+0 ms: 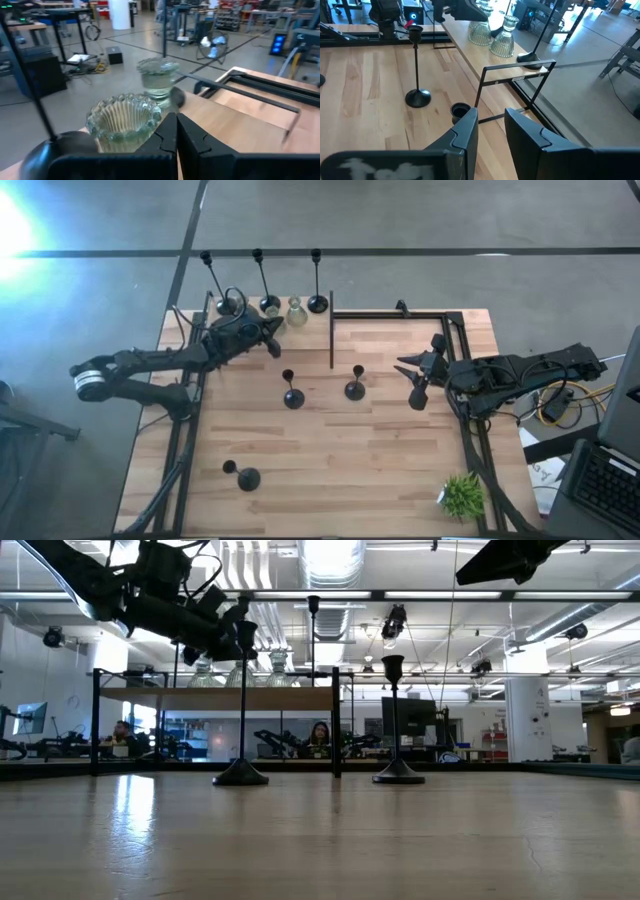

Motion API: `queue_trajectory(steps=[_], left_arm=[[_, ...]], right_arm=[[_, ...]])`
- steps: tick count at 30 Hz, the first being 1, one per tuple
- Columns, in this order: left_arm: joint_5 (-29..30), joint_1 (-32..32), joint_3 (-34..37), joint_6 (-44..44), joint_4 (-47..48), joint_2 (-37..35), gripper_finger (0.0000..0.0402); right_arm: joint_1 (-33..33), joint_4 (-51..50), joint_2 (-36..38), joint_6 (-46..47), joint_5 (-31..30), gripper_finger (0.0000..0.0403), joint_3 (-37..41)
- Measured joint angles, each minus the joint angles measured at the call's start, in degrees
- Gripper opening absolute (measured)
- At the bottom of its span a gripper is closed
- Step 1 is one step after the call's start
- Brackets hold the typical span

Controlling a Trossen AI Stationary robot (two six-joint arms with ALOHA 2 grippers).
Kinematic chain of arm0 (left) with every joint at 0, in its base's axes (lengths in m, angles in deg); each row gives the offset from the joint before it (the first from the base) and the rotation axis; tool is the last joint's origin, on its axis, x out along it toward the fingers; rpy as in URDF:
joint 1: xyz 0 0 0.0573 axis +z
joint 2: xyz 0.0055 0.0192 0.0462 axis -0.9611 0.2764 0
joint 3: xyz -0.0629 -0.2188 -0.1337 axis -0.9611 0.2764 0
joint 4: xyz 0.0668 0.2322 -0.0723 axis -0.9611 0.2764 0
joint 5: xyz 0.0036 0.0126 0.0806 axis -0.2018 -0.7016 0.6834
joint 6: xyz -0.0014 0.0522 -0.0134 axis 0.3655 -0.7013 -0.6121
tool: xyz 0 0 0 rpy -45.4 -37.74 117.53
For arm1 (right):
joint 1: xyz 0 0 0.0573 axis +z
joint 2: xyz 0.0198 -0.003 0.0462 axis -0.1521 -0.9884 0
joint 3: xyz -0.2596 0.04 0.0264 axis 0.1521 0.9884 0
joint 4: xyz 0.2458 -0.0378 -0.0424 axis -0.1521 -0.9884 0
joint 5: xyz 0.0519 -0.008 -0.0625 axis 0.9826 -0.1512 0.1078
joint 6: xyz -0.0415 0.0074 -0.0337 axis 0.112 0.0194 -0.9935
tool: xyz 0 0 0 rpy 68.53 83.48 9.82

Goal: Pick & Place candle stick holders
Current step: Put the green glass candle holder on the shelf

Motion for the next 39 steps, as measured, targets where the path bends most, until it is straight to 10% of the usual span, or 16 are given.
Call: queue_trajectory(steps=[33, 39], left_arm=[[4.5, 0.8, 0.0, 2.0, 1.4, 0.0, 0.0000], [-3.5, 0.1, 0.0, 2.3, 1.3, -1.5, 0.0000]], right_arm=[[0.0, 0.0, 0.0, -0.1, 0.0, 0.0091, 0.0], [0.0, 0.0, 0.0, -0.1, 0.0, 0.0081, 0.0]])
